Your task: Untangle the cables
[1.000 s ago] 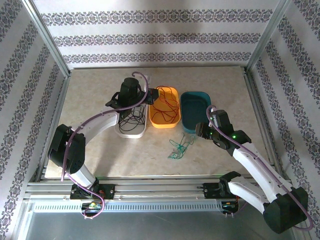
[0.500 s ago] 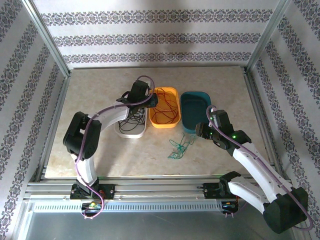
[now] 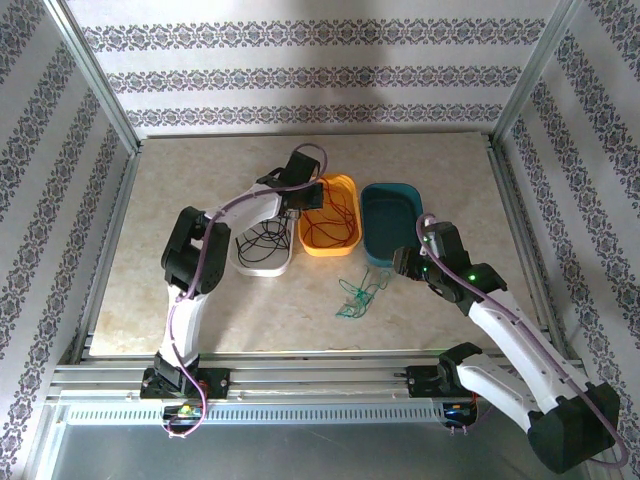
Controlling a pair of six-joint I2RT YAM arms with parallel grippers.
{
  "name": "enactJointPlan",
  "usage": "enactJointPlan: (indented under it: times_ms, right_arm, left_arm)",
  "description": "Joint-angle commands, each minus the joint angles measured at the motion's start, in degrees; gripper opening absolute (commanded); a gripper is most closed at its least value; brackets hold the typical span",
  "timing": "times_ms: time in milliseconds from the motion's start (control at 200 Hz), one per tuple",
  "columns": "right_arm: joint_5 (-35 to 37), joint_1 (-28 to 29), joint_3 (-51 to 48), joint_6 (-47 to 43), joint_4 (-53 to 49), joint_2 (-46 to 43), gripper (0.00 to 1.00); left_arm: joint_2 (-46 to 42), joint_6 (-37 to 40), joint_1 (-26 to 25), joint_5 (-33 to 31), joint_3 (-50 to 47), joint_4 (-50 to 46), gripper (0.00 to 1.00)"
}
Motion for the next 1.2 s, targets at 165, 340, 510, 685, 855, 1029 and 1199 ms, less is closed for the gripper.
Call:
enactJointPlan:
  times_ms: [165, 340, 510, 685, 855, 1029, 1199]
  right_arm:
    - [1.9, -0.6, 0.1, -0.6, -1.6, -1.7, 0.53]
    - [1.6, -0.6, -0.2, -0.5, -1.7, -1.9, 0.52]
    - [1.4, -0.6, -0.4, -0.4, -1.5, -1.8, 0.52]
    - [1.4, -0.6, -0.7, -0.4, -1.1, -1.7, 0.52]
    - [-0.1, -0.4, -0.9, -1.2, -1.0, -1.0, 0.53]
    - [-4.9, 1.7, -1.4, -3.8, -1.2, 2.1, 0.52]
    - [-7.8, 4.7, -0.4, -4.8, -1.6, 9.9, 0.51]
  left_arm:
    - [3.8, 2.3, -1.9, -4.0, 6.0, -9.3, 0.10]
    - [3.3, 2.9, -2.2, -4.0, 9.2, -9.9, 0.36]
    - [2.0, 4.3, -2.8, -4.8, 13.8, -12.4, 0.49]
    - [-1.6, 6.9, -4.0, -8.2, 15.3, -13.4, 0.64]
    - [-6.9, 13.8, -6.4, -10.8, 10.5, -11.3, 0.71]
    - [-15.1, 24.4, -10.7, 9.2, -4.6, -4.7, 0.71]
    - [-19.5, 30.3, -15.6, 19.9, -16.2, -4.4, 0.71]
